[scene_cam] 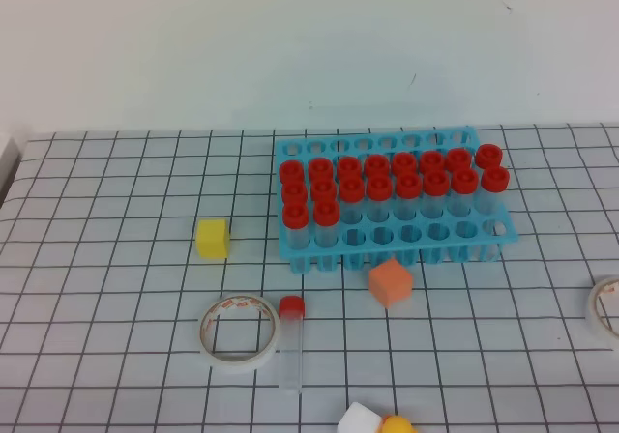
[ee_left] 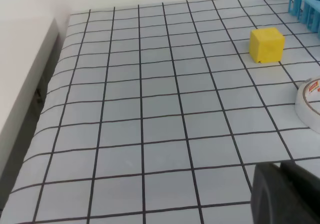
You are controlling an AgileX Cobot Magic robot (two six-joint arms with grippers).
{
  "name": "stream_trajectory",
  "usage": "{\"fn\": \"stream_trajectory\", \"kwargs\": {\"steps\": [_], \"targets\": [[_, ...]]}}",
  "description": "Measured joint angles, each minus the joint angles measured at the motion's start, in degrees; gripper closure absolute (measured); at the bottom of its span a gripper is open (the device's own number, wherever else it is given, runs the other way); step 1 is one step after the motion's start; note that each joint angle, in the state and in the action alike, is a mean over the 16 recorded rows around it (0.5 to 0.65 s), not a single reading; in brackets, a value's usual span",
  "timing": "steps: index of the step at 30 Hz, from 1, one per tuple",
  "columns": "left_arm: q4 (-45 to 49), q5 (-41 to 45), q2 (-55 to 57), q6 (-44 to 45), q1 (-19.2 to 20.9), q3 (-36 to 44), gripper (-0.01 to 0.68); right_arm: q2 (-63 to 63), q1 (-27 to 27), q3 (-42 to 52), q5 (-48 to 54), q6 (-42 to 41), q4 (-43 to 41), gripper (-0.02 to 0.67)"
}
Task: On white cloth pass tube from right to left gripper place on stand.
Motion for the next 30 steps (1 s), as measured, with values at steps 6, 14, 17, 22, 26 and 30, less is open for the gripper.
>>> {"fn": "stream_trajectory", "kwargs": {"steps": [6, 14, 17, 22, 26, 30], "targets": [[0.0, 0.0, 0.0, 0.0, 0.0, 0.0, 0.674, 0.0, 0.0, 0.0, 0.0, 0.0, 0.0, 0.650], [0.0, 0.0, 0.0, 0.1, 0.0, 0.0, 0.674, 0.0, 0.0, 0.0, 0.0, 0.0, 0.0, 0.650], [0.0, 0.0, 0.0, 0.1, 0.0, 0.0, 0.674, 0.0, 0.0, 0.0, 0.0, 0.0, 0.0, 0.650], [0.0, 0.0, 0.0, 0.1, 0.0, 0.0, 0.674, 0.0, 0.0, 0.0, 0.0, 0.0, 0.0, 0.650], [0.0, 0.0, 0.0, 0.0, 0.0, 0.0, 0.674, 0.0, 0.0, 0.0, 0.0, 0.0, 0.0, 0.650], [0.0, 0.0, 0.0, 0.0, 0.0, 0.0, 0.674, 0.0, 0.0, 0.0, 0.0, 0.0, 0.0, 0.650]]}}
